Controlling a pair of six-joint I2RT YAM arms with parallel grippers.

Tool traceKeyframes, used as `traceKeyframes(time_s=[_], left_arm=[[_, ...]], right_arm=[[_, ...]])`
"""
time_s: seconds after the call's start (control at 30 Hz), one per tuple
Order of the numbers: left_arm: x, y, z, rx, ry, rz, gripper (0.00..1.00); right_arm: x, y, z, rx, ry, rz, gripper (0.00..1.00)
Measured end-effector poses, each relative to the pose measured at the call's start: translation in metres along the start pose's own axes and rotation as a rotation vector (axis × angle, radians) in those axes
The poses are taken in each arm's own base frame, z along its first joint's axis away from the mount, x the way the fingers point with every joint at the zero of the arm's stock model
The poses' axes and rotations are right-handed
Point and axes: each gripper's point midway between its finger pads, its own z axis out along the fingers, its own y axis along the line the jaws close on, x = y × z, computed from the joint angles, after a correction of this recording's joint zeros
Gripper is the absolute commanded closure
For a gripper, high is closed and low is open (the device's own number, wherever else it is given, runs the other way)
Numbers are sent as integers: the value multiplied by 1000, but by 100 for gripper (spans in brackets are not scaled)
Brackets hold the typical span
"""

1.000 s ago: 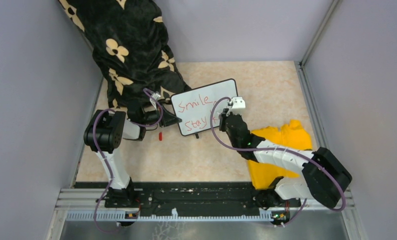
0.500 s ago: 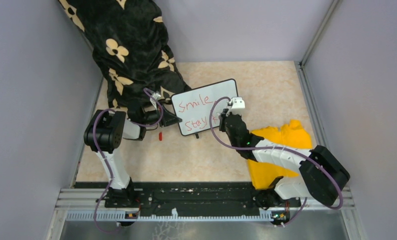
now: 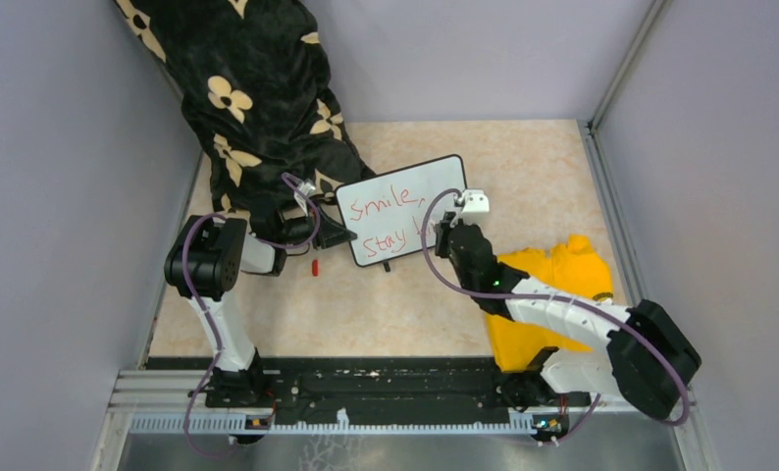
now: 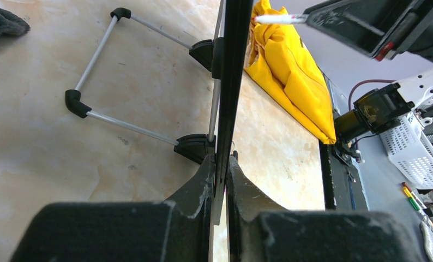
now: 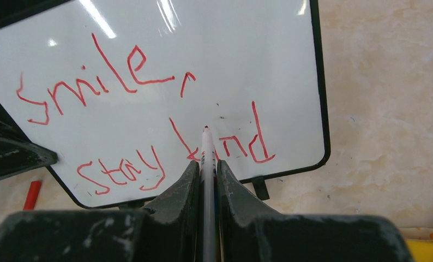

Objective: Write a sentence on the whiteboard

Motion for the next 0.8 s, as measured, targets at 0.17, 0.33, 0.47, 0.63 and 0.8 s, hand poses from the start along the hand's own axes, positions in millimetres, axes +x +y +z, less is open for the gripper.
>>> traceKeyframes(time_s=[0.17, 0.33, 0.47, 0.63, 0.8], left_arm=[[0, 0, 0, 0, 1, -1, 100], [0, 0, 0, 0, 1, -1, 100], [0, 0, 0, 0, 1, -1, 100], [0, 0, 0, 0, 1, 0, 100], [0, 0, 0, 0, 1, 0, 100]], right_arm=[[-29, -2, -15, -10, -65, 41, 100], [-39, -22, -29, 31, -112, 88, 100], [-23, -54, -37, 116, -111, 125, 100], [1, -78, -43, 180, -92, 156, 100], [10, -81, -41, 183, -98, 194, 100]])
